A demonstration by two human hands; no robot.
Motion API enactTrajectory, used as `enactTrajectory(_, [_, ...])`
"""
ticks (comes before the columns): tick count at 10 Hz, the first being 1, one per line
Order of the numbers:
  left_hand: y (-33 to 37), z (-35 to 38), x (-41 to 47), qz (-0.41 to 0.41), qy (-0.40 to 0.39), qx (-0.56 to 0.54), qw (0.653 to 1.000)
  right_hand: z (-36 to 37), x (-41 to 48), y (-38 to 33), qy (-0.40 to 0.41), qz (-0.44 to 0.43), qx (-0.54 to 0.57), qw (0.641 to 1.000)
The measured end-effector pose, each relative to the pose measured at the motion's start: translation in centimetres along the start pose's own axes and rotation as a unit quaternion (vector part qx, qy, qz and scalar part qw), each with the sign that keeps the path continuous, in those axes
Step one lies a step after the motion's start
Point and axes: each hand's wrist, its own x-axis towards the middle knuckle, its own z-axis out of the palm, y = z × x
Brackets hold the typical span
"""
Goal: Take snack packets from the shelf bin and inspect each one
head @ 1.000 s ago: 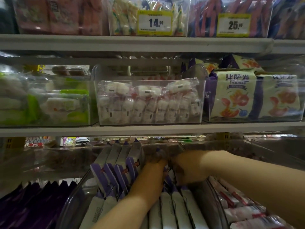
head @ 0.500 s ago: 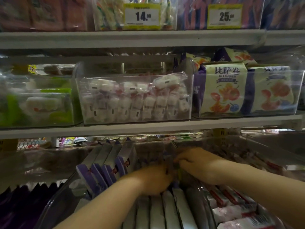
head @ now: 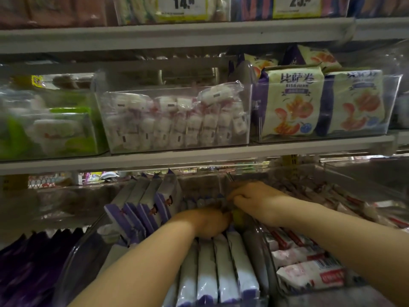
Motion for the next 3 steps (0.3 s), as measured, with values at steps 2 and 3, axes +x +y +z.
enactTrajectory(2, [0.2,-2.9,-6.4,0.046,0.093,-0.051,0.993,-0.9,-2.9,-1.1,0.033,-0.044,-0.018,0.998])
enactTrajectory(3, [-0.4,-5.2,-12.0,0.053,0.206,-0.117,0.97,-2.5,-5.7,-2.4,0.1,-0.07,0.027,0.992])
